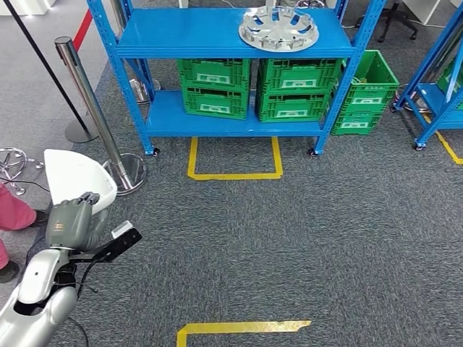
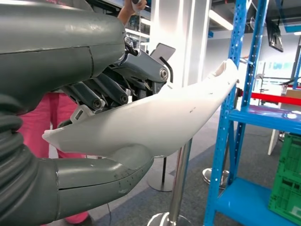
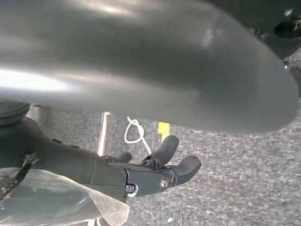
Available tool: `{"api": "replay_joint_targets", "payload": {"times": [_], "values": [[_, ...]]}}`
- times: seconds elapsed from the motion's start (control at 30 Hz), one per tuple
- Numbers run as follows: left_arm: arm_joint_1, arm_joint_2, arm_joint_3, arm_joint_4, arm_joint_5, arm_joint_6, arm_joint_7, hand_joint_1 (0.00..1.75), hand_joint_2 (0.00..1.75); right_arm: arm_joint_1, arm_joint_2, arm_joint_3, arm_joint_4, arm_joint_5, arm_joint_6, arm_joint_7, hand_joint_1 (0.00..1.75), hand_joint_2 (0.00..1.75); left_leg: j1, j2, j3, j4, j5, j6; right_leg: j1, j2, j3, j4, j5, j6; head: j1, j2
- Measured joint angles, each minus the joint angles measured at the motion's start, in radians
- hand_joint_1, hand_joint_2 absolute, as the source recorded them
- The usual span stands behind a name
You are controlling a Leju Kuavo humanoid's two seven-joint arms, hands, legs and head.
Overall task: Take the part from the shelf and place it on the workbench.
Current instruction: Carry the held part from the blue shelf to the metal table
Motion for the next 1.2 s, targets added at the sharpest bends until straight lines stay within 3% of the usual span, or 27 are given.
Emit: {"api": "replay_joint_targets", "payload": {"times": [0.3,0.67,0.83,0.9,0.97,1.07,1.1,1.13,1.17,1.2], "values": [[0.032,-0.001,0.03,-0.02,-0.001,-0.004,-0.001,1.75,1.75,0.006,0.0,0.005,0.0,-0.013,-0.024,-0.079,0.0,0.0,0.002,0.0,-0.002,0.0,0.002,-0.004,0.001,0.0,-0.004,0.002,0.0,0.0,0.0,0.0],[0.049,-0.003,0.05,-0.031,-0.006,-0.013,-0.001,1.75,1.75,0.001,0.003,0.004,0.0,-0.039,-0.021,-0.081,0.0,0.0,0.0,0.0,-0.006,0.003,0.003,-0.003,0.0,0.0,-0.006,0.003,0.003,0.004,0.0,0.0],[0.052,-0.004,0.056,-0.031,-0.013,-0.014,-0.003,1.75,1.75,-0.002,0.006,0.004,0.0,-0.04,-0.022,-0.079,0.0,0.0,-0.002,0.0,-0.011,0.009,0.003,0.002,-0.002,-0.001,-0.007,0.002,0.007,0.01,0.0,0.0],[0.052,-0.004,0.057,-0.031,-0.014,-0.014,-0.004,1.75,1.75,-0.002,0.006,0.004,0.0,-0.04,-0.022,-0.079,0.0,0.0,0.0,0.003,-0.011,0.005,0.009,0.01,-0.003,0.002,-0.012,0.004,0.006,0.015,-0.001,0.0],[0.051,-0.005,0.057,-0.031,-0.016,-0.015,-0.005,1.75,1.75,-0.002,0.006,0.004,0.0,-0.04,-0.023,-0.078,0.0,0.0,0.005,0.011,-0.013,-0.002,0.017,0.019,-0.004,0.006,-0.035,0.047,-0.03,0.021,0.003,0.0],[0.054,-0.006,0.058,-0.032,-0.018,-0.018,-0.006,1.75,1.75,-0.001,0.006,0.004,0.001,-0.04,-0.024,-0.076,0.0,0.0,0.007,0.027,-0.023,-0.004,0.023,0.025,-0.007,0.007,-0.116,0.243,-0.142,0.028,0.009,0.0],[0.056,-0.007,0.058,-0.032,-0.018,-0.019,-0.006,1.75,1.75,-0.001,0.006,0.004,0.0,-0.04,-0.024,-0.075,0.0,0.0,0.007,0.033,-0.027,-0.004,0.025,0.024,-0.008,0.006,-0.133,0.293,-0.162,0.029,0.009,0.0],[0.057,-0.008,0.058,-0.032,-0.018,-0.019,-0.006,1.75,1.75,0.0,0.006,0.004,0.0,-0.039,-0.023,-0.075,0.0,0.0,0.007,0.04,-0.029,-0.003,0.026,0.022,-0.009,0.005,-0.132,0.305,-0.162,0.03,0.009,0.0],[0.058,-0.009,0.058,-0.032,-0.018,-0.02,-0.006,1.75,1.75,0.0,0.006,0.004,0.001,-0.039,-0.023,-0.074,0.0,0.0,0.007,0.047,-0.031,-0.002,0.027,0.02,-0.009,0.002,-0.108,0.274,-0.145,0.03,0.01,0.0],[0.058,-0.01,0.058,-0.032,-0.018,-0.02,-0.006,1.75,1.75,0.0,0.006,0.004,0.001,-0.039,-0.022,-0.074,0.0,0.0,0.007,0.054,-0.032,0.0,0.027,0.018,-0.009,-0.007,-0.066,0.207,-0.116,0.029,0.01,0.0]]}}
